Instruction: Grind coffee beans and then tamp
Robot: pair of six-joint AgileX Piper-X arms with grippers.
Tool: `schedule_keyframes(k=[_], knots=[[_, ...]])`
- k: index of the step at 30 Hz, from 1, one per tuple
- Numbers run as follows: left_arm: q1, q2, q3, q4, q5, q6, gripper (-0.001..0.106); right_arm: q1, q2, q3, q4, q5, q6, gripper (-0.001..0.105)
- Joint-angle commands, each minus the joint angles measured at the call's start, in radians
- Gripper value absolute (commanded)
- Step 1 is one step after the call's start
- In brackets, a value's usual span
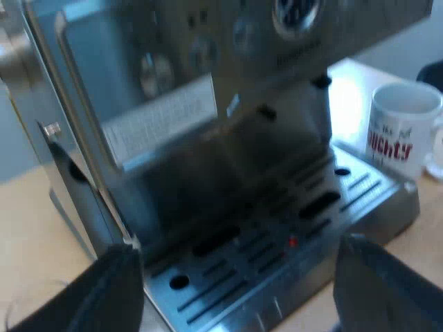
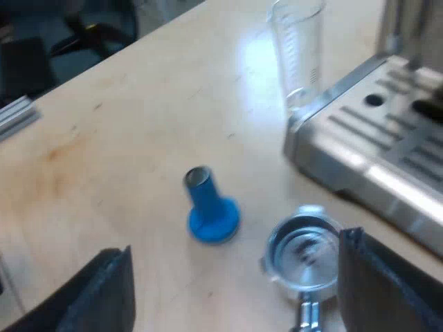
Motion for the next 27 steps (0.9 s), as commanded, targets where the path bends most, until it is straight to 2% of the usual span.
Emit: schedule_keyframes(k=[1, 6, 10, 13, 15, 16, 18, 21, 27], knots=[[0.0, -0.007, -0.047, -0.003, -0.007, -0.011, 0.061, 0.003, -0.002, -0.076, 0.084, 0.105, -0.012, 0.063], [0.006, -0.007, -0.101, -0.003, -0.064, -0.011, 0.06, -0.009, -0.002, -0.167, 0.181, 0.151, -0.015, 0.063], [0.051, -0.007, -0.122, -0.003, -0.068, -0.011, 0.06, -0.07, -0.002, -0.214, 0.252, 0.145, 0.013, 0.063], [0.109, -0.007, -0.125, -0.003, -0.068, -0.011, 0.06, -0.164, -0.002, -0.225, 0.263, 0.067, 0.019, 0.063], [0.202, -0.007, -0.125, -0.003, -0.061, -0.015, 0.06, -0.259, -0.002, -0.224, 0.261, -0.028, 0.027, 0.063], [0.218, -0.007, -0.125, -0.003, -0.057, -0.021, 0.06, -0.284, -0.002, -0.224, 0.261, -0.047, 0.033, 0.063], [0.263, -0.007, -0.125, -0.003, -0.026, -0.051, 0.06, -0.389, -0.002, -0.224, 0.261, -0.104, 0.035, 0.063], [0.281, -0.007, -0.125, -0.003, -0.004, -0.078, 0.06, -0.52, -0.002, -0.224, 0.261, -0.165, 0.035, 0.063], [0.28, -0.007, -0.125, -0.003, -0.003, -0.079, 0.06, -0.783, -0.004, -0.224, 0.261, -0.341, 0.032, 0.063]])
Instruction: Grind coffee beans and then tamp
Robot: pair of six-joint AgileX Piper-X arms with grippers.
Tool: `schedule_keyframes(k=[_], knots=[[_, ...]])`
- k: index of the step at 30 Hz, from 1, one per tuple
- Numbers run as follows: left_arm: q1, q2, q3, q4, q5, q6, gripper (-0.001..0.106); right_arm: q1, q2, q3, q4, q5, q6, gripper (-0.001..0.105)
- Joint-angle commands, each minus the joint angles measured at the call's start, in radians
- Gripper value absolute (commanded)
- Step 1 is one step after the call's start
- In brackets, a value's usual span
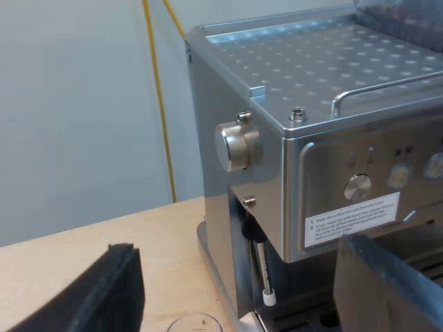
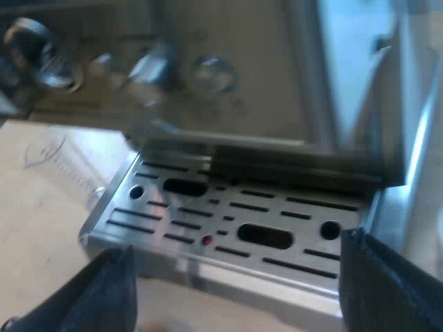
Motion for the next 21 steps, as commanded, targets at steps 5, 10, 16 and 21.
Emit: schedule_keyframes(k=[5, 10, 16, 21], knots=[[0.0, -0.014, -0.007, -0.006, -0.001, -0.011, 0.06, -0.223, -0.031, -0.01, 0.024, -0.115, -0.043, 0.063], [0.0, -0.055, -0.007, 0.064, -0.001, -0.011, 0.06, -0.295, -0.087, -0.01, 0.126, -0.115, -0.137, 0.063], [0.0, -0.145, -0.007, 0.174, -0.08, -0.002, 0.06, -0.308, -0.201, 0.012, 0.167, -0.106, -0.21, 0.063], [0.0, -0.25, -0.007, 0.214, -0.1, -0.002, 0.06, -0.308, -0.315, 0.046, 0.167, -0.106, -0.21, 0.063]])
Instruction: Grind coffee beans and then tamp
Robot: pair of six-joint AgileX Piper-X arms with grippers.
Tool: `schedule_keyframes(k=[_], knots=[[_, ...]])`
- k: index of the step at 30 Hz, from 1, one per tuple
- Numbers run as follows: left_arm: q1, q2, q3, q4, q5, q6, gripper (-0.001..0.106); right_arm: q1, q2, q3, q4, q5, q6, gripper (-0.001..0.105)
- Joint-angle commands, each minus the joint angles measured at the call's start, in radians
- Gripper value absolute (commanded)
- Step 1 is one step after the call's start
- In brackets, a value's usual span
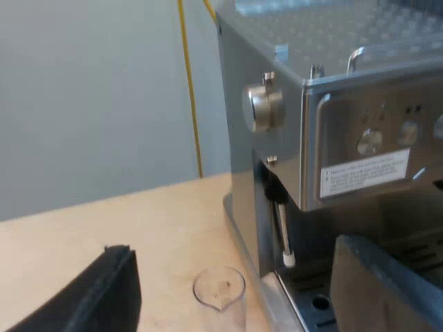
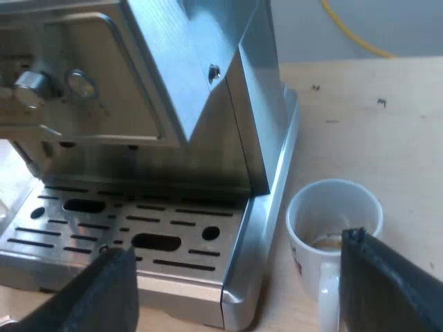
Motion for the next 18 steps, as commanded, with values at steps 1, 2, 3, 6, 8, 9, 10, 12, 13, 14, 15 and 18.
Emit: schedule_keyframes(k=[1, 2, 3, 6, 8, 9, 10, 12, 13, 14, 15, 18], knots=[[0.0, -0.042, -0.007, 0.017, -0.022, -0.003, 0.06, -0.004, -0.064, 0.013, -0.005, -0.008, -0.016, 0.063], [0.0, -0.091, -0.007, 0.037, -0.022, 0.018, 0.06, -0.004, -0.105, 0.03, -0.005, -0.008, -0.016, 0.063], [0.0, -0.121, -0.007, 0.045, -0.022, 0.019, 0.06, -0.004, -0.132, 0.042, -0.005, -0.008, -0.016, 0.063], [0.0, -0.19, -0.007, 0.07, -0.022, 0.019, 0.06, -0.004, -0.205, 0.08, -0.005, -0.008, -0.016, 0.063], [0.0, -0.233, -0.007, 0.086, -0.022, 0.019, 0.06, -0.004, -0.249, 0.099, -0.005, -0.008, -0.013, 0.063], [0.0, -0.26, -0.007, 0.094, -0.022, 0.019, 0.06, -0.004, -0.279, 0.112, -0.005, -0.008, -0.013, 0.063], [0.0, -0.269, -0.007, 0.098, -0.022, 0.019, 0.06, -0.004, -0.294, 0.119, -0.005, -0.008, -0.013, 0.063], [0.0, -0.288, -0.019, 0.124, -0.02, 0.019, 0.06, -0.004, -0.352, 0.141, -0.005, -0.008, -0.013, 0.063], [0.0, -0.285, -0.027, 0.142, -0.014, 0.019, 0.06, -0.004, -0.362, 0.146, -0.005, -0.008, -0.013, 0.063], [0.0, -0.281, -0.032, 0.158, -0.006, 0.019, 0.06, -0.004, -0.387, 0.153, -0.005, -0.008, -0.009, 0.063], [0.0, -0.281, -0.033, 0.167, -0.011, 0.019, 0.06, -0.004, -0.401, 0.155, -0.005, -0.008, -0.006, 0.063], [0.0, -0.281, -0.033, 0.183, -0.006, 0.019, 0.06, -0.004, -0.478, 0.17, 0.002, -0.008, 0.011, 0.063]])
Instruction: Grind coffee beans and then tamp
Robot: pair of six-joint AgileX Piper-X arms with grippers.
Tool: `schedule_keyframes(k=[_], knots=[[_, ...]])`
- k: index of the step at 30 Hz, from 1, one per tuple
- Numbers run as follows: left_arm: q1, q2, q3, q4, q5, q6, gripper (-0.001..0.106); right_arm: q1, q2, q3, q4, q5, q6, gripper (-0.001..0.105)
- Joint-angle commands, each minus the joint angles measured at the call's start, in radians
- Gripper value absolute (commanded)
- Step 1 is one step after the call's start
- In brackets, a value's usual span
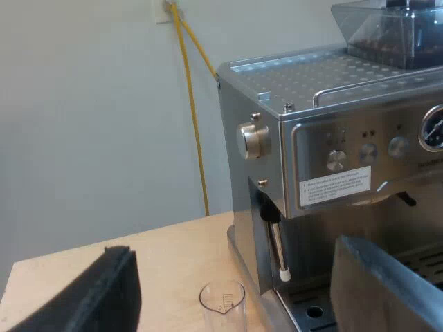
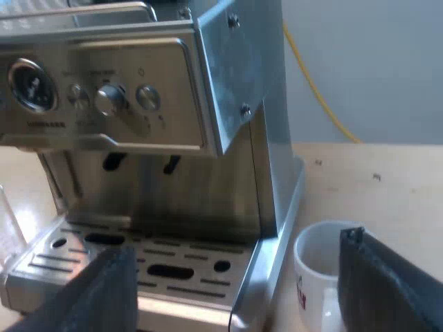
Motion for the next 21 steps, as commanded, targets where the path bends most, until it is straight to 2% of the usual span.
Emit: schedule_keyframes(k=[1, 6, 12, 21], knots=[[0.0, -0.036, -0.004, 0.018, -0.011, -0.001, 0.06, -0.004, -0.062, 0.004, 0.005, -0.008, 0.005, 0.063], [0.0, -0.036, -0.004, 0.039, -0.011, -0.001, 0.06, 0.002, -0.075, 0.001, 0.105, -0.064, 0.004, 0.063], [0.0, -0.036, 0.004, 0.036, -0.011, -0.001, 0.06, 0.001, -0.075, 0.036, 0.111, -0.123, 0.004, 0.063], [0.0, -0.036, 0.091, 0.036, -0.011, -0.001, 0.06, 0.001, -0.075, 0.102, 0.111, -0.129, 0.004, 0.063]])
